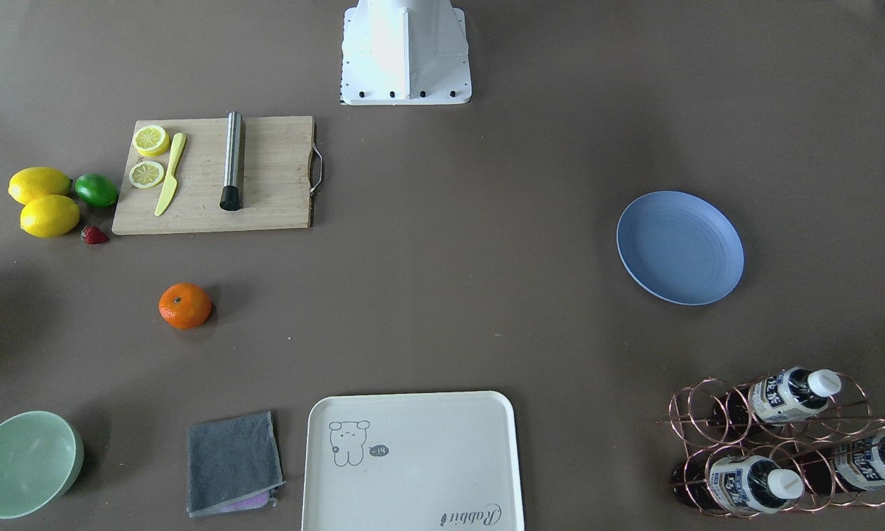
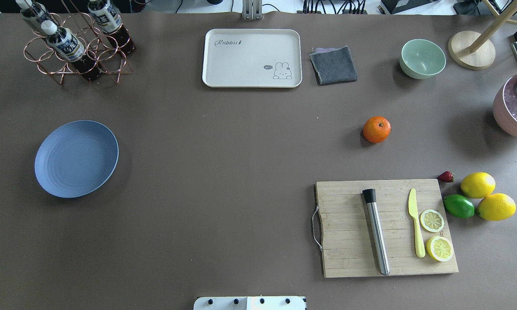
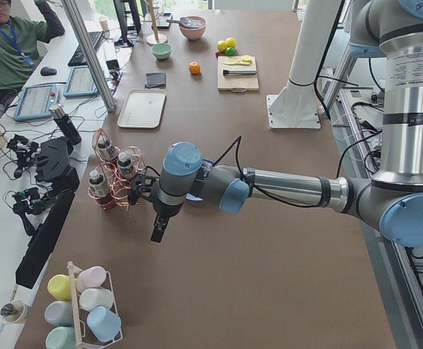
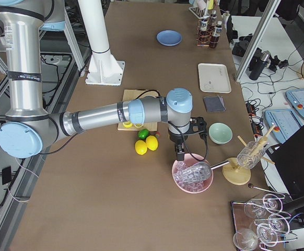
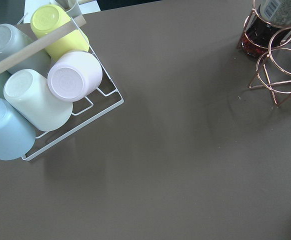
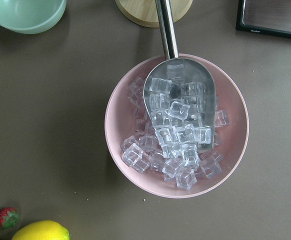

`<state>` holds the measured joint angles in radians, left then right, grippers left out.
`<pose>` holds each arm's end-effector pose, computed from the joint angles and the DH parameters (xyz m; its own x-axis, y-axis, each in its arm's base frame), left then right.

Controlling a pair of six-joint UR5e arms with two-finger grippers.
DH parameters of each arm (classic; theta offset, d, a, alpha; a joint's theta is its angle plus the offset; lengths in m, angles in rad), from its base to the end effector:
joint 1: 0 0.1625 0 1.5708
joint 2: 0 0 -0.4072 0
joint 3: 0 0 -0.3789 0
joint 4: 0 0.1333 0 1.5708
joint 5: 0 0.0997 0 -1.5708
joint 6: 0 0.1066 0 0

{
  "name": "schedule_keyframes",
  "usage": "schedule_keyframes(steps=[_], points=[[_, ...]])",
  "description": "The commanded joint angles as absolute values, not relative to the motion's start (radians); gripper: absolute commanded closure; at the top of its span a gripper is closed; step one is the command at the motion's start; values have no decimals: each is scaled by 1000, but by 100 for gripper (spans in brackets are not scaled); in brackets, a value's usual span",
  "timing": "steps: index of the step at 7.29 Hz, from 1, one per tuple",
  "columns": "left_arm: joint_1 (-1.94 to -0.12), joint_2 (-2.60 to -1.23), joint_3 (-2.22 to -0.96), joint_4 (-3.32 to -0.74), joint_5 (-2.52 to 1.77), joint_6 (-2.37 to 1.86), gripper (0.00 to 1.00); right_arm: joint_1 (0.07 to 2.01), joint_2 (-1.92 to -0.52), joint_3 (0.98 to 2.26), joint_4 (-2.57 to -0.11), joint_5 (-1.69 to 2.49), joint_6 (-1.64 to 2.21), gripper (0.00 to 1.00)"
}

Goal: Pick orange to plate

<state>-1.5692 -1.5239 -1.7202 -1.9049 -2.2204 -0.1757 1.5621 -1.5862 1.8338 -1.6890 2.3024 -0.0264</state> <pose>-0.0680 -0.4842 0.5652 0.7839 0.0947 -0.6136 0.1377 0.9372 0.3205 0.0580 -0.4707 0.5426 0.7428 -0.1188 0.6588 0.0282 0.9888 0.1465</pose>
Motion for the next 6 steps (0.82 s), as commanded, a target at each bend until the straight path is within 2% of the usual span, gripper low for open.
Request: schedule_keyframes(steps=[1, 6], points=[[-1569, -1525, -1726, -1908, -2183, -176, 2, 1566, -1603, 1832, -1689, 2304, -26, 0], [-1565, -1525, -1712, -1908, -2175, -179, 2, 1575, -1617, 1841, -1686, 2312, -26, 0]])
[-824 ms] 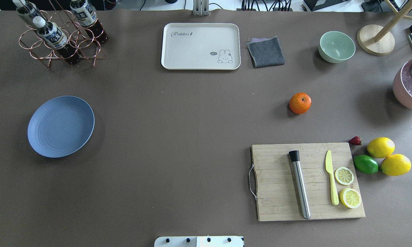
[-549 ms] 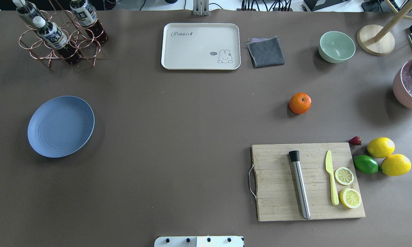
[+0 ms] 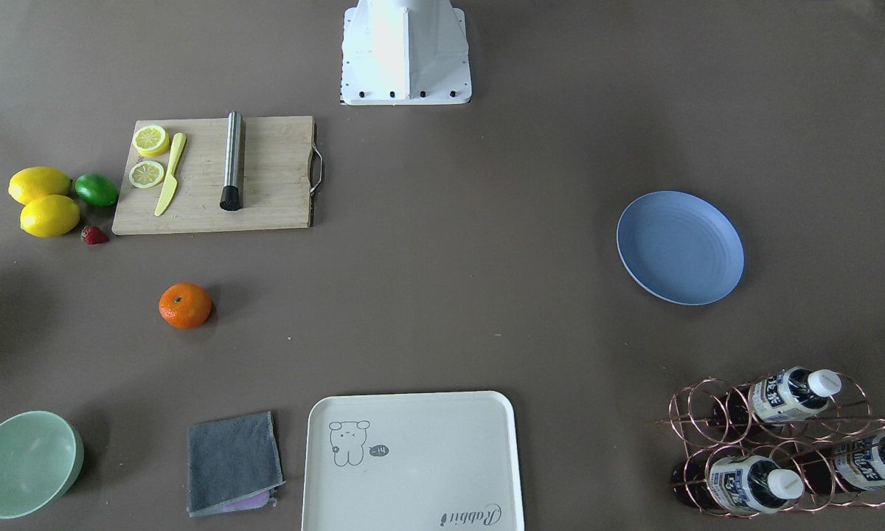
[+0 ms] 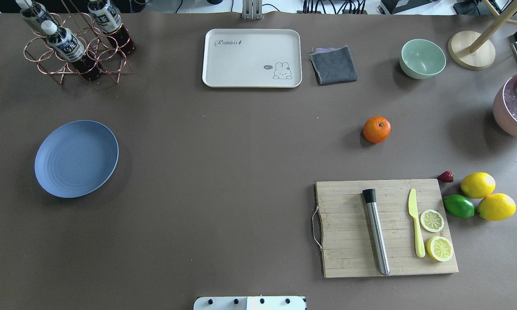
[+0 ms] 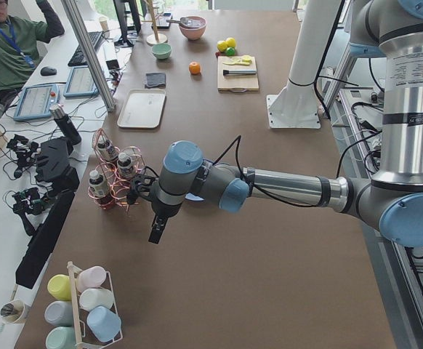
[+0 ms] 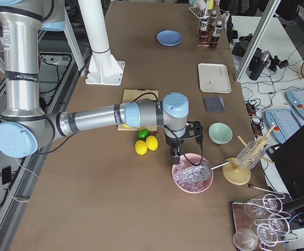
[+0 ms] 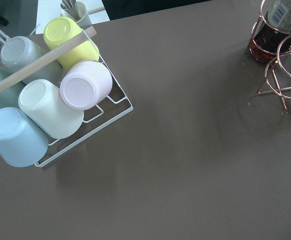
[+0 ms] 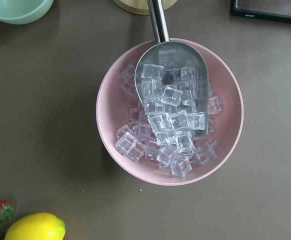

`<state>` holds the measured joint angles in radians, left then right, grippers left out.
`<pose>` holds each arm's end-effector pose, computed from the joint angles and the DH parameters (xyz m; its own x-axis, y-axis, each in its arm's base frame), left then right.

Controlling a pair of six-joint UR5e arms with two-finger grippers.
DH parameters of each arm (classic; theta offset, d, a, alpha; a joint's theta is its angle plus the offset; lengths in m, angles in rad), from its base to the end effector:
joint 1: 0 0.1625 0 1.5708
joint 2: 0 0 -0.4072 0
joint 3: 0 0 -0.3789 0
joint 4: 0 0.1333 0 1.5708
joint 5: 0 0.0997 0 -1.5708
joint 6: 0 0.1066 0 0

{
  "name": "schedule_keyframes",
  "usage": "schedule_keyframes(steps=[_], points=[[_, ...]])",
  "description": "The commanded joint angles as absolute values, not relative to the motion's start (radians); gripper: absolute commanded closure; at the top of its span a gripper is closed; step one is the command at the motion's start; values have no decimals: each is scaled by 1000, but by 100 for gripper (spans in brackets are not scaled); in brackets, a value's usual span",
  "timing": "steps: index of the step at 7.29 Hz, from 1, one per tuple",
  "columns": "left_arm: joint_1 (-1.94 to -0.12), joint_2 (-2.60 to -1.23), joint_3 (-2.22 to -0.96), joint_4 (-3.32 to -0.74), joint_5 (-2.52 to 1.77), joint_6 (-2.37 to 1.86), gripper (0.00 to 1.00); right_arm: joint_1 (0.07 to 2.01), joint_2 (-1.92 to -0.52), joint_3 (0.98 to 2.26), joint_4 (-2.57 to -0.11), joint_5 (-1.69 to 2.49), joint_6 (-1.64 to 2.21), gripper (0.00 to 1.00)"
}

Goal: Pick orange to plate

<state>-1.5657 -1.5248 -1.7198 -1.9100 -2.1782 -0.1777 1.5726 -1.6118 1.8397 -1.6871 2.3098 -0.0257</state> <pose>-0.0700 -0.4861 0.5668 0.8078 0.0848 -0.5834 0.1404 0.9335 0.3300 0.0623 -0.4602 0.5510 0.7391 -0.0992 0.6663 0.0172 0.9916 0.1285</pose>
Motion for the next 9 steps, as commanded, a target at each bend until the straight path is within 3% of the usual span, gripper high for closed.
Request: schedule_keyframes(steps=[1, 9], points=[[-1565, -1522, -1712, -1907, -2177, -181, 2, 1575, -1617, 1844, -1686, 2313, -25, 0], [-1563, -1522, -1714, -1910, -2192, -183, 2, 1575, -1605, 1848, -1684, 2329, -37, 0]])
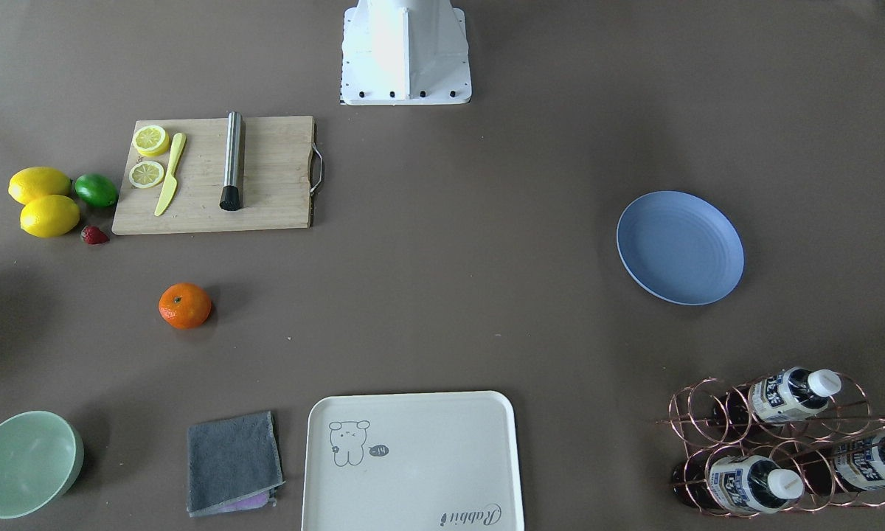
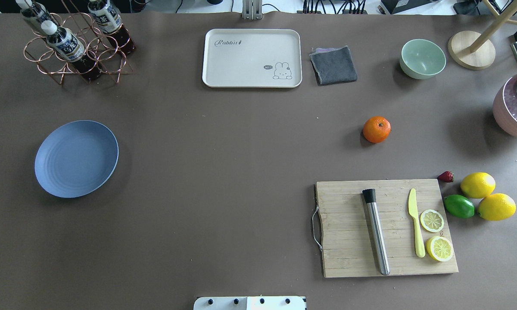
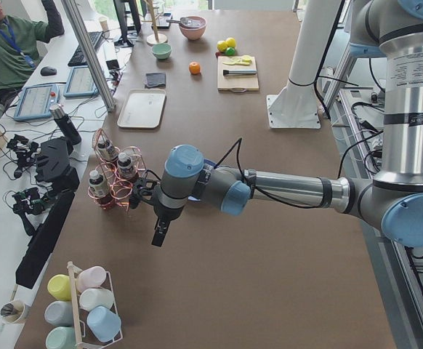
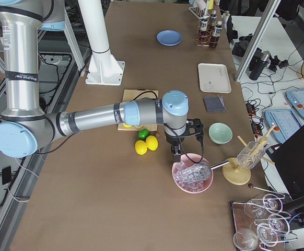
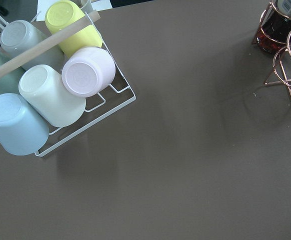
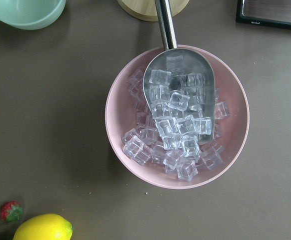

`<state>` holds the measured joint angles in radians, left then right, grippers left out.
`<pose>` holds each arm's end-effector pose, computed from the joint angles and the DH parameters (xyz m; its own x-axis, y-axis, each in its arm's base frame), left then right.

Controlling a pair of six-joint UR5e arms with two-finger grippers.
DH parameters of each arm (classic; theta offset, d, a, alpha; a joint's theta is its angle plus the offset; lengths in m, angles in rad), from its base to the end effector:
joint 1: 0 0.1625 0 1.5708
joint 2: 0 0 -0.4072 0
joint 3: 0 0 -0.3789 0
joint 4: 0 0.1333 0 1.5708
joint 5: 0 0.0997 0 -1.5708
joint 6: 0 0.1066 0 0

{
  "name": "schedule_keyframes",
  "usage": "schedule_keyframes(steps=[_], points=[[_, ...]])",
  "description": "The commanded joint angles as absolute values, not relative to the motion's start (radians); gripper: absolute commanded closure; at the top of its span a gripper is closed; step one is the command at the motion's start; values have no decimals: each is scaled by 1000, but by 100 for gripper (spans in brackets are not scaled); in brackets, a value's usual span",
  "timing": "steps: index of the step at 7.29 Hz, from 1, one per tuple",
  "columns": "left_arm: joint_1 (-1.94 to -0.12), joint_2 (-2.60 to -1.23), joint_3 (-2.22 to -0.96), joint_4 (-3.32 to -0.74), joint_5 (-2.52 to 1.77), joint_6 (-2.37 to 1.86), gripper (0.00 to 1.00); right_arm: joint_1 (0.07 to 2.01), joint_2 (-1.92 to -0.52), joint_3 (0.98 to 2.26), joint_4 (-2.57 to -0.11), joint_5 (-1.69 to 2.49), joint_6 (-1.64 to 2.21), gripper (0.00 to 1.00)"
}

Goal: Pick orange to plate

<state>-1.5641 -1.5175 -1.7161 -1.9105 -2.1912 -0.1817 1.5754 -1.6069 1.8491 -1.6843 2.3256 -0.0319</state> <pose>-0.0681 -0.4829 0.5714 0.7997 0.0805 -0.5949 0.1407 0.9382 0.3161 0.0624 -0.4617 0.5428 0.7286 -0.1162 0.6750 0.0187 0.9885 0.1499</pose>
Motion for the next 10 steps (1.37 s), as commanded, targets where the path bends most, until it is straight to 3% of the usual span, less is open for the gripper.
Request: schedule_keyframes(steps=[1, 10], points=[[-1563, -1525, -1713, -1910, -2192, -183, 2, 1575, -1602, 1842, -1684, 2342, -31, 0], [-1559, -1511, -1690, -1916, -2189, -187, 2, 1574, -1612, 1850, -1661, 2370, -32, 0]])
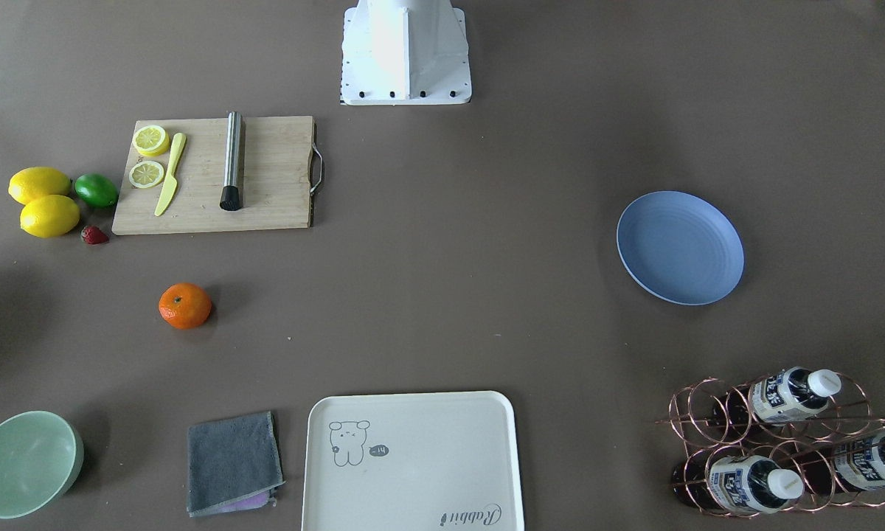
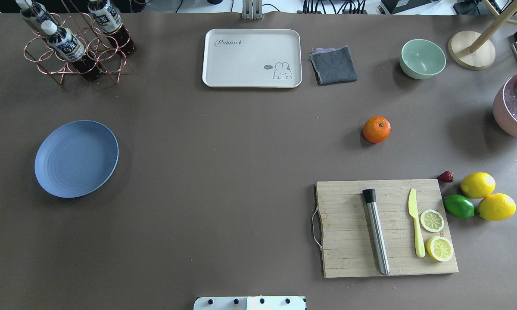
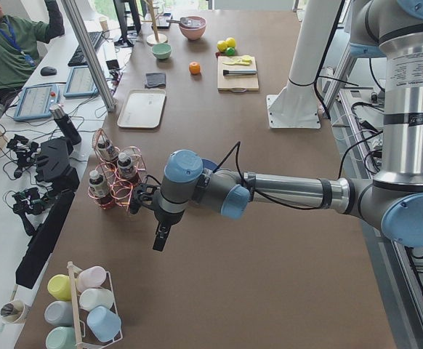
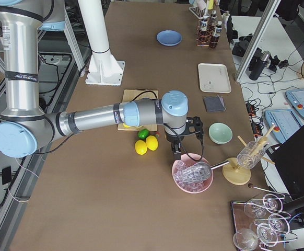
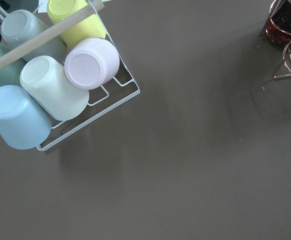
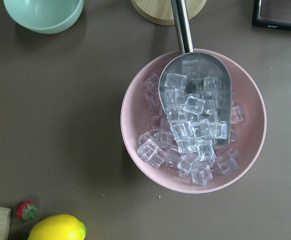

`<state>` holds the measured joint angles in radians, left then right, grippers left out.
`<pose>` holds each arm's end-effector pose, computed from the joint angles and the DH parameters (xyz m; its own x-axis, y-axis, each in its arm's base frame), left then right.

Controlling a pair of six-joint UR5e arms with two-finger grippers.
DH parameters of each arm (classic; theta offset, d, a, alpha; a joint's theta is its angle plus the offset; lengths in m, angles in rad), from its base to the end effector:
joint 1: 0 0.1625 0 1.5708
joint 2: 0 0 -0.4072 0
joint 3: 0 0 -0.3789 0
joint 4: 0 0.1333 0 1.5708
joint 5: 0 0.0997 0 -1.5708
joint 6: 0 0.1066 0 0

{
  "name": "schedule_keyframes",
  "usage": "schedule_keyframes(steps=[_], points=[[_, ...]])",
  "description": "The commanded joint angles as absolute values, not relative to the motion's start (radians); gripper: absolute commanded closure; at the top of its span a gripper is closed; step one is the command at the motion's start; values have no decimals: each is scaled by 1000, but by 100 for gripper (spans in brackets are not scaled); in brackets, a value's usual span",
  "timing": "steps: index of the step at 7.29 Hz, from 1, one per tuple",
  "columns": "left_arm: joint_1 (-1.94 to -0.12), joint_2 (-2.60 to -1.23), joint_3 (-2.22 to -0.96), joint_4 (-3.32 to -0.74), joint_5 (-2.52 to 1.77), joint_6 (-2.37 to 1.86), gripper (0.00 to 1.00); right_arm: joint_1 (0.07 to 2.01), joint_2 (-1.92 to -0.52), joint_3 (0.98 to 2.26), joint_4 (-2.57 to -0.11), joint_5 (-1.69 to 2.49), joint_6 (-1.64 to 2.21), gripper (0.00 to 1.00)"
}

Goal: Pick orange to plate

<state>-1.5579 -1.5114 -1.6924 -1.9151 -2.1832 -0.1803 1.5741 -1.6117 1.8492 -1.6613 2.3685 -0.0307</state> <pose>-0.0658 -0.4809 0.5861 0.8042 0.0693 -0.5903 0.1345 0.9462 0.2943 0.0585 -0.4609 0.5393 0.6985 -0.1328 0.7032 0.0182 0.9856 0.1681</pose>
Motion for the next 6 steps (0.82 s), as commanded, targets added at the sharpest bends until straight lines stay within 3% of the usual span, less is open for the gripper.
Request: schedule_keyframes(steps=[1, 6], points=[[-1559, -1511, -1689, -1916, -2191, -187, 2, 1574, -1611, 1848, -1661, 2370, -32, 0], [-1557, -1511, -1690, -1916, -2191, -183, 2, 1574, -1594, 1848, -1661, 2372, -34, 0]])
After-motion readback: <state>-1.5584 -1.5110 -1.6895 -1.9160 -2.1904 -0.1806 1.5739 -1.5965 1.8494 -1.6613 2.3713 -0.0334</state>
